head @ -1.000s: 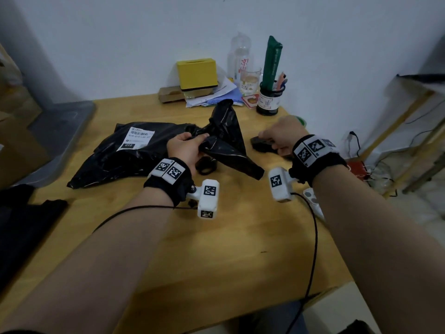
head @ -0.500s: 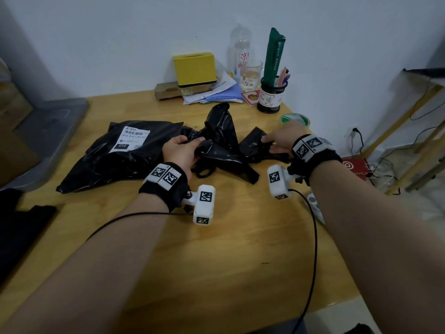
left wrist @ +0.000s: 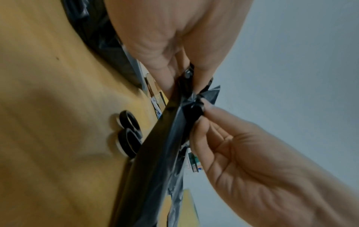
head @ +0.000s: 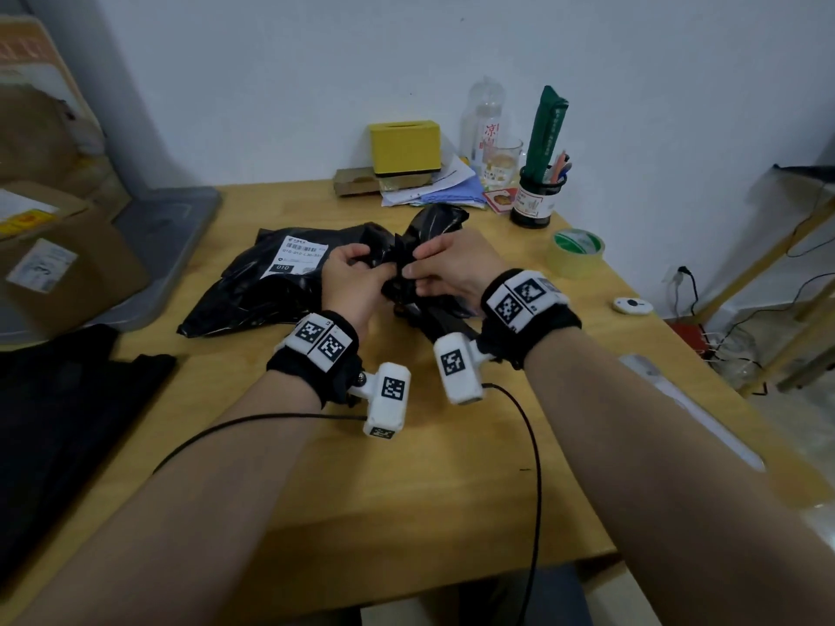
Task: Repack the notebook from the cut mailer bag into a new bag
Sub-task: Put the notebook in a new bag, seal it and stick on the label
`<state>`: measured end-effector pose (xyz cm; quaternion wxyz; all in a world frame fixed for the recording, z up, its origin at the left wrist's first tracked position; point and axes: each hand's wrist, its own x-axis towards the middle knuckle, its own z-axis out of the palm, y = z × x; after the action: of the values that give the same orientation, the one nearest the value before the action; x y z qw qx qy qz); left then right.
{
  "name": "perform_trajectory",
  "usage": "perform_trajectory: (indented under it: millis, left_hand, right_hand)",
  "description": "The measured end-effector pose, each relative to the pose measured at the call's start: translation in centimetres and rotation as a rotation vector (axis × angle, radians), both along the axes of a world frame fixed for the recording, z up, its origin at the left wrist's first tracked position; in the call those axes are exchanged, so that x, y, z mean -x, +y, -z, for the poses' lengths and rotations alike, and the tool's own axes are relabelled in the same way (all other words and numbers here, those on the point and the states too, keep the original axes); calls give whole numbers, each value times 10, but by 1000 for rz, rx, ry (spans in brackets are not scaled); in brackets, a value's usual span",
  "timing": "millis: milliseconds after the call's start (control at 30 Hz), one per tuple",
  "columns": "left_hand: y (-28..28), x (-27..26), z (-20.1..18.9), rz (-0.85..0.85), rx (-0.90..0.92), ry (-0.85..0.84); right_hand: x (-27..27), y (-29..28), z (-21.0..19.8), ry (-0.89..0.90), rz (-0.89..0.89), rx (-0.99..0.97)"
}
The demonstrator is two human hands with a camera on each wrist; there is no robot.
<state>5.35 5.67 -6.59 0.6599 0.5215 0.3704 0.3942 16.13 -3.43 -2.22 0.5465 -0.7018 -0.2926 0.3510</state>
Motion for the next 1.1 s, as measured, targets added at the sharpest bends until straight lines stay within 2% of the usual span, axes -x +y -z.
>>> perform_trajectory:
  millis: [100,200,300,433,600,700,800,867,1000,1100]
  left_hand:
    - [0,21,-3,66,133,-147]
    - [-3,40,-8,212,375,-348]
    - [-3,51,-8,213,532,-405]
    - [-3,62,-11,250,562,-374]
    - [-10,70,-20,318,555,-406]
    - [-11,74,-23,339,620,-385]
    - [-12,78,-23,393,683,-309]
    - [-11,80,-22,406,659,-273]
    - [-13,79,-19,354,596,-170]
    - [-15,77,-19,290,549,-44]
  right_hand:
    - [13,4,1,-86,11,46]
    - [23,5,-2,-181,23,67]
    - [34,8,-4,-278,36,71]
    - [47,10,-7,-453,19,96]
    - [56,10,-12,-527,13,31]
    - [57,10,-15,-592,37,14]
    - [58,8,-17,-587,35,-7]
    - [59,6,-17,-554,23,-9]
    - [59,-2,-22,-449,-10,7]
    - [60,-12,-37,-494,51,-58]
